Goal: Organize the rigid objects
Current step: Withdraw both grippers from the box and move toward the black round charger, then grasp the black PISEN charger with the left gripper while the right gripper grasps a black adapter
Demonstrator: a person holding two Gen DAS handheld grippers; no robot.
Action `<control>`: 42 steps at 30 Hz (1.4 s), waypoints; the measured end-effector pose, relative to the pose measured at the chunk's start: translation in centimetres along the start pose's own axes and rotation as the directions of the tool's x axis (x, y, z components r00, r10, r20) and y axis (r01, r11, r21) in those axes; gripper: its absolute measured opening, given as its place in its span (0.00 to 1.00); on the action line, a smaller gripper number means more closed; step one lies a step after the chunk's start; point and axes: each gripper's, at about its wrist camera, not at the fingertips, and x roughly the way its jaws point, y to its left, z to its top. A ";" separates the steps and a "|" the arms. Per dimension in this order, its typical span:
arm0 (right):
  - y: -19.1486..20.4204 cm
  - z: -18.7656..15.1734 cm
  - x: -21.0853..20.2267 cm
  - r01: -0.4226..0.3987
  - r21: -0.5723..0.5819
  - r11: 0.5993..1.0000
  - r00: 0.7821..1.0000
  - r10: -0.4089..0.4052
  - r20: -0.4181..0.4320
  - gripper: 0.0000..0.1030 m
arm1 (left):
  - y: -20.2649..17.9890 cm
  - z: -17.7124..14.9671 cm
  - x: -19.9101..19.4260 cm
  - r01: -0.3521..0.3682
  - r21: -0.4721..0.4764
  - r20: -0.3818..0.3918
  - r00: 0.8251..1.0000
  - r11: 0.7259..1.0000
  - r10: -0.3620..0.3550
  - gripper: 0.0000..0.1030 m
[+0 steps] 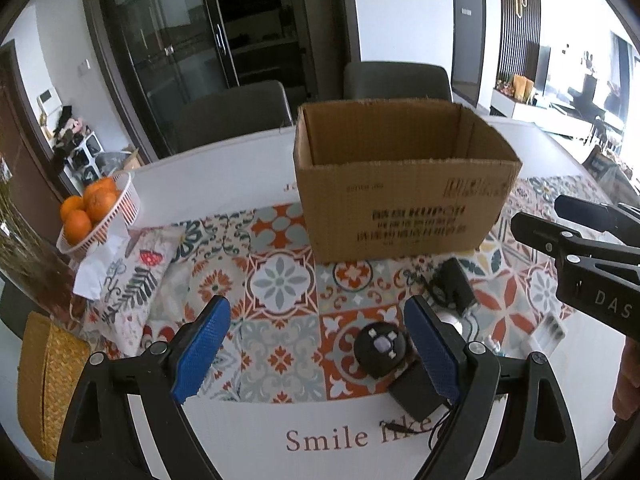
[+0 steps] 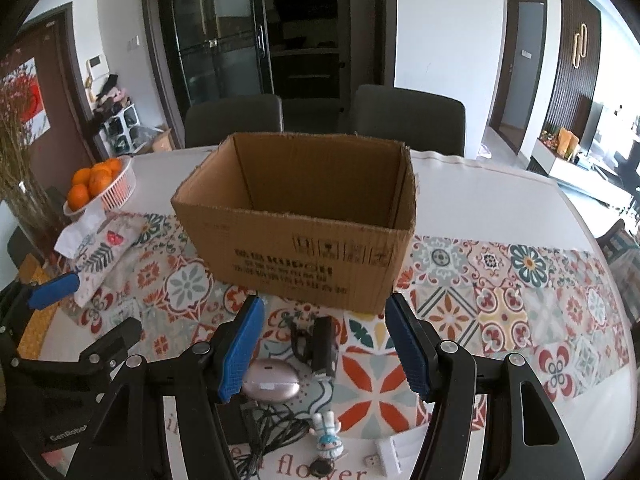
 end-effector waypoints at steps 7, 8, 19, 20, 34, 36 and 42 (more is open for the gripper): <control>-0.2 -1.5 1.5 -0.011 0.016 1.000 0.998 0.011 -0.057 0.62 | -0.3 -1.1 1.3 0.018 0.018 -0.054 0.998 1.000 -0.017 0.86; -0.2 -1.7 1.7 -0.012 0.019 1.000 0.998 0.013 -0.066 0.62 | -0.4 -1.3 1.5 0.023 0.023 -0.064 0.998 0.999 -0.022 0.86; -1.0 -3.5 4.3 -0.008 0.039 0.999 0.989 0.014 -0.149 0.62 | -1.5 -2.7 4.7 0.099 0.055 -0.179 0.980 0.994 -0.088 0.86; -1.0 -3.7 4.6 -0.009 0.037 0.999 0.988 0.015 -0.156 0.62 | -1.6 -2.8 5.1 0.109 0.057 -0.192 0.977 0.992 -0.096 0.86; -1.4 -5.0 8.6 -0.044 0.068 0.997 0.967 0.060 -0.249 0.62 | -2.8 -3.2 9.5 0.204 0.087 -0.322 0.932 0.975 -0.166 0.86; -1.5 -5.1 9.1 -0.045 0.074 0.996 0.964 0.063 -0.260 0.62 | -2.9 -3.3 9.9 0.208 0.089 -0.335 0.927 0.974 -0.167 0.86; -1.5 -5.0 10.3 -0.039 0.073 0.997 0.964 0.057 -0.259 0.62 | -2.9 -3.3 11.6 0.230 0.066 -0.376 0.907 0.971 -0.189 0.86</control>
